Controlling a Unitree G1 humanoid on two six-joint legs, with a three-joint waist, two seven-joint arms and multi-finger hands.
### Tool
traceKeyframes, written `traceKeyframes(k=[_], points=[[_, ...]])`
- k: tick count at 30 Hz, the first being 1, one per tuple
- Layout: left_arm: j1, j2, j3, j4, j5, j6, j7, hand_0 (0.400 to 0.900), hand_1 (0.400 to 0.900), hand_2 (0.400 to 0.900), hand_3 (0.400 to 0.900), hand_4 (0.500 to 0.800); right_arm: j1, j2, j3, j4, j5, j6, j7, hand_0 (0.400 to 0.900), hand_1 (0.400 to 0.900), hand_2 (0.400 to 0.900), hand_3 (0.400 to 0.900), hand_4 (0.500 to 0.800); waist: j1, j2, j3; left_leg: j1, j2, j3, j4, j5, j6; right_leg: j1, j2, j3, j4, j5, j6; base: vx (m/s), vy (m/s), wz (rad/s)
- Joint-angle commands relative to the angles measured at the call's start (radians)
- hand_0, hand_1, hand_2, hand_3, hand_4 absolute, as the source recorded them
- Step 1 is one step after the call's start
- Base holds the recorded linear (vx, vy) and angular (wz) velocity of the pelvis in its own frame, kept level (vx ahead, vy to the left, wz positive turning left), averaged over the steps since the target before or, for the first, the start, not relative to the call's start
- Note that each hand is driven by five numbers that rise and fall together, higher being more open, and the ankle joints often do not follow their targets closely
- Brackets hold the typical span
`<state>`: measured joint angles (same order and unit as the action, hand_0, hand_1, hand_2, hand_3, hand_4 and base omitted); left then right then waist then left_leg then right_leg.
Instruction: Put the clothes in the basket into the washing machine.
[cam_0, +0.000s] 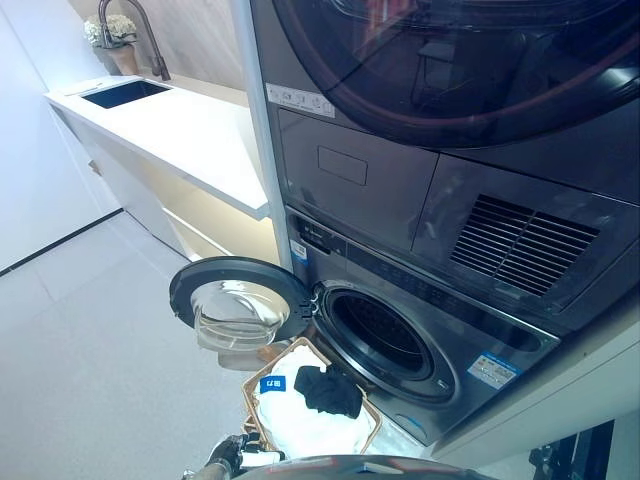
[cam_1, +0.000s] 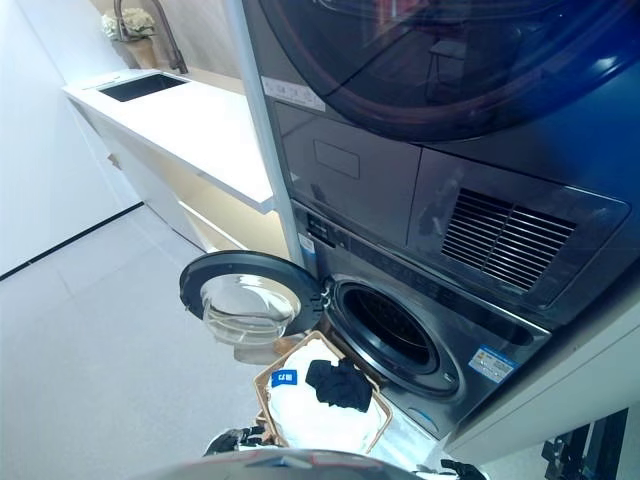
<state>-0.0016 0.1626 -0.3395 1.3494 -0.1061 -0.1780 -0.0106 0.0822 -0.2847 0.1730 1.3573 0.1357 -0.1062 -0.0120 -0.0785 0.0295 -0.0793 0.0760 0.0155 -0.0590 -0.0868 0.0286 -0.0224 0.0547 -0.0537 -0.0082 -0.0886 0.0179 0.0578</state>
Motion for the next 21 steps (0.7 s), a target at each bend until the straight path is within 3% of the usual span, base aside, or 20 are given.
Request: traceKeyframes(k=[1,6,12,13,14,16,21], points=[[-0.045,0.019,0.031,0.040,0.020,-0.018,-0.006,0.900,0.900,0.900,0.900,0.800,-0.029,0.021,0.024,0.041,-0.011,-0.020,-0.001,0.900,0.900,0.900,0.900,0.800,0.008,-0.051,-0.020,-0.024,-0.026,0.012,0.000,-0.057,0.011,-0.053,-0.024,0.036,0.001,0.030,0.054,0.01,-0.003,-0.05],[-0.067,0.026,-0.021,0.024,0.087,-0.016,0.004,0.900,0.900,0.900,0.900,0.800,-0.034,0.017,0.017,0.044,-0.002,-0.016,-0.002,0.900,0.900,0.900,0.900,0.800,-0.001,-0.046,-0.017,-0.019,-0.023,0.023,0.000,-0.059,0.010,-0.051,-0.022,0.043,0.001,0.030,0.053,0.02,0.000,-0.08],[-0.176,0.068,-0.223,-0.093,0.280,-0.037,0.023,0.900,0.900,0.900,0.900,0.800,-0.053,-0.032,-0.026,0.063,0.043,-0.018,-0.008,0.900,0.900,0.900,0.900,0.800,-0.022,-0.031,-0.002,-0.033,-0.023,0.034,0.000,-0.060,0.010,-0.077,-0.022,0.053,0.001,0.041,0.056,0.01,0.004,-0.08],[-0.226,0.083,-0.279,-0.125,0.338,-0.041,0.036,0.900,0.900,0.900,0.900,0.800,-0.063,-0.053,-0.044,0.077,0.060,-0.017,-0.008,0.900,0.900,0.900,0.900,0.800,-0.027,-0.027,0.007,-0.044,-0.024,0.035,0.000,-0.059,0.009,-0.089,-0.025,0.052,0.001,0.045,0.057,0.00,0.000,0.00],[-0.226,0.083,-0.279,-0.125,0.338,-0.041,0.036,0.900,0.900,0.900,0.900,0.800,-0.063,-0.053,-0.044,0.077,0.060,-0.017,-0.008,0.900,0.900,0.900,0.900,0.800,-0.027,-0.027,0.007,-0.045,-0.023,0.036,0.000,-0.059,0.009,-0.090,-0.025,0.052,0.001,0.045,0.057,0.00,0.000,0.00],[-0.289,0.091,-0.342,-0.140,0.408,-0.035,0.063,0.900,0.900,0.900,0.900,0.800,-0.076,-0.077,-0.066,0.088,0.076,-0.011,-0.013,0.900,0.900,0.900,0.900,0.800,-0.037,-0.019,0.019,-0.062,-0.027,0.042,0.000,-0.058,0.010,-0.111,-0.027,0.059,0.001,0.052,0.059,0.00,0.016,-0.08],[-0.395,0.080,-0.398,-0.144,0.435,-0.038,0.125,0.900,0.900,0.900,0.900,0.800,-0.100,-0.106,-0.087,0.080,0.100,-0.013,-0.034,0.900,0.900,0.900,0.900,0.800,-0.066,0.004,0.071,-0.117,-0.034,0.089,0.001,-0.050,0.017,-0.194,-0.027,0.106,0.003,0.085,0.058,-0.06,0.032,-0.36]])
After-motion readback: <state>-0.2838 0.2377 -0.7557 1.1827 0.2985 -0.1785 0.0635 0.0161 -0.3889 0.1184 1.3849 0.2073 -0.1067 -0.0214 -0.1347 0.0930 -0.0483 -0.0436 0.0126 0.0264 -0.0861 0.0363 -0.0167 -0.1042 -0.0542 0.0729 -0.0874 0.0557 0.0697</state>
